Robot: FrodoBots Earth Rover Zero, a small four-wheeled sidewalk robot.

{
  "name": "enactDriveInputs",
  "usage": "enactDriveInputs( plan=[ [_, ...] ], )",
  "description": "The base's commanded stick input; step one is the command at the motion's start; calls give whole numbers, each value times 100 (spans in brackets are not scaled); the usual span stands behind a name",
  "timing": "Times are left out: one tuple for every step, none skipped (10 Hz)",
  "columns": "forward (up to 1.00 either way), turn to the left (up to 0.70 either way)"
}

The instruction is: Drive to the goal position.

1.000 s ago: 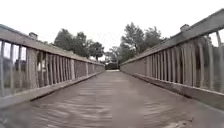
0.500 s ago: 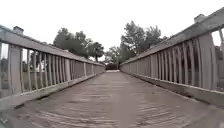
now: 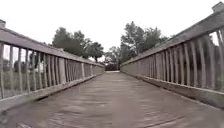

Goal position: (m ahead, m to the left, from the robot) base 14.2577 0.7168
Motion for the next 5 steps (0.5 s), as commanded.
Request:
enactDriveInputs(
  plan=[
    [70, 0],
    [70, 0],
    [70, 0],
    [70, 0],
    [70, 0]
  ],
)
